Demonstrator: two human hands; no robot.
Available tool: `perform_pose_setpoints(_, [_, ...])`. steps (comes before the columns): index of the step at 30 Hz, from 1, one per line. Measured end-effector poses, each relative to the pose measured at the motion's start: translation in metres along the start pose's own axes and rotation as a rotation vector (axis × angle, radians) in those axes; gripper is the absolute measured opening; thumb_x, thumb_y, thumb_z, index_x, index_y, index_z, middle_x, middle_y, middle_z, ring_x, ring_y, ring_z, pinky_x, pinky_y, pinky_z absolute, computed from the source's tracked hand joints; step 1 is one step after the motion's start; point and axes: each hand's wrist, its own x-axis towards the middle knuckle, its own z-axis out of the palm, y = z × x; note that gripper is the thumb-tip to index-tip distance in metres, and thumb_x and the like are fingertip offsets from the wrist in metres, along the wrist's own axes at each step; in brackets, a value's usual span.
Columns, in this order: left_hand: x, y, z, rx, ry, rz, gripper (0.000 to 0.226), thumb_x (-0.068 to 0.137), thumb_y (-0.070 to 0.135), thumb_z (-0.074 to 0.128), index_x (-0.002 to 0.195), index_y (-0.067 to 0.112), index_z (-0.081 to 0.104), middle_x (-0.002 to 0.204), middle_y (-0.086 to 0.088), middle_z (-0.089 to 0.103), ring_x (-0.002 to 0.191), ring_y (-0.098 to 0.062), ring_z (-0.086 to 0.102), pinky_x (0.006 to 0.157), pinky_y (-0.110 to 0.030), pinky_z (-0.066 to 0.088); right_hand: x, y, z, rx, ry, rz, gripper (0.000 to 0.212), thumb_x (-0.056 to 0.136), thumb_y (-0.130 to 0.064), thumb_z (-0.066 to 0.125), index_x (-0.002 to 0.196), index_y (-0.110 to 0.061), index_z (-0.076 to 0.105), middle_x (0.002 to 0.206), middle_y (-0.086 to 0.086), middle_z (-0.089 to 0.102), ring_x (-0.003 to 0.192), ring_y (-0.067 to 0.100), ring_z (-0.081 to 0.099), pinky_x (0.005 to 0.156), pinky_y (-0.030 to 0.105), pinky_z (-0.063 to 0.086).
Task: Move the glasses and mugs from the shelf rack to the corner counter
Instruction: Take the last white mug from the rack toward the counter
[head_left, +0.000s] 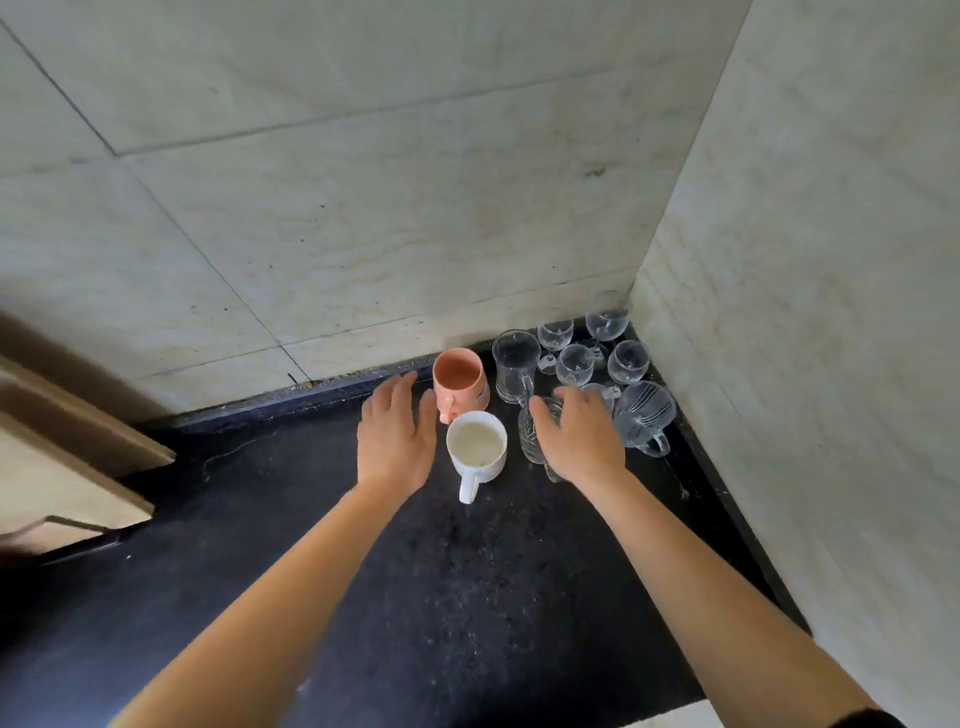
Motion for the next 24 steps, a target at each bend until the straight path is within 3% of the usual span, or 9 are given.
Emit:
perform_pose_setpoints(3, [0.011,0.026,-0.072,0.105,0.207,0.153,0.060,0.101,0.050,0.031,0.147,0.014,0.042,0.154,-0.017,0.038,0.140,-0.040,0.035,0.110,-0.055,0.034,-0.003,-0.058,-0.044,0.048,0.158,-0.306,0.057,0.102,-0.049,0.043,0.143,-0.010,0.046,0.145,0.016,0.049,0.135,0.033,0.043,0.108,0.044,0.038])
perform_pose_setpoints(6, [-0.002,0.041,-0.149,0.222,0.477,0.253,0.056,0.103,0.047,0.033,0.149,0.015,0.041,0.157,-0.017,0.035,0.142,-0.039,0.033,0.110,-0.055,0.033,-0.013,-0.126,-0.077,0.056,0.420,-0.636,0.061,0.102,-0.050,0.042,0.151,-0.012,0.038,0.158,0.018,0.036,0.146,0.035,0.031,0.116,0.049,0.030])
perform_pose_setpoints(10, [-0.068,0.022,-0.231,0.360,0.760,0.206,0.055,0.105,0.043,0.036,0.150,0.013,0.039,0.159,-0.019,0.030,0.147,-0.037,0.027,0.114,-0.053,0.027,-0.046,-0.211,-0.076,0.136,0.536,-0.979,0.067,0.102,-0.051,0.044,0.157,-0.014,0.032,0.166,0.019,0.020,0.153,0.036,0.018,0.122,0.047,0.017])
perform_pose_setpoints(13, [-0.139,-0.019,-0.258,0.456,0.836,0.034,0.058,0.104,0.044,0.035,0.152,0.012,0.036,0.160,-0.020,0.027,0.148,-0.037,0.024,0.116,-0.052,0.024,-0.088,-0.252,-0.043,0.184,0.477,-1.170,0.069,0.101,-0.050,0.046,0.157,-0.012,0.031,0.165,0.023,0.017,0.153,0.040,0.018,0.122,0.052,0.018])
perform_pose_setpoints(18, [-0.270,-0.093,-0.290,0.546,0.886,-0.302,0.061,0.101,0.048,0.036,0.151,0.013,0.036,0.161,-0.019,0.025,0.149,-0.036,0.021,0.116,-0.056,0.026,-0.193,-0.291,0.033,0.218,0.225,-1.404,0.072,0.100,-0.052,0.047,0.159,-0.015,0.027,0.167,0.021,0.013,0.155,0.038,0.013,0.122,0.056,0.018])
perform_pose_setpoints(24, [-0.440,-0.151,-0.354,0.644,1.050,-0.527,0.062,0.100,0.048,0.037,0.151,0.014,0.037,0.160,-0.020,0.026,0.148,-0.039,0.024,0.116,-0.057,0.025,-0.372,-0.346,0.099,0.285,0.038,-1.648,0.073,0.097,-0.055,0.049,0.157,-0.019,0.032,0.167,0.019,0.016,0.154,0.038,0.015,0.122,0.056,0.016])
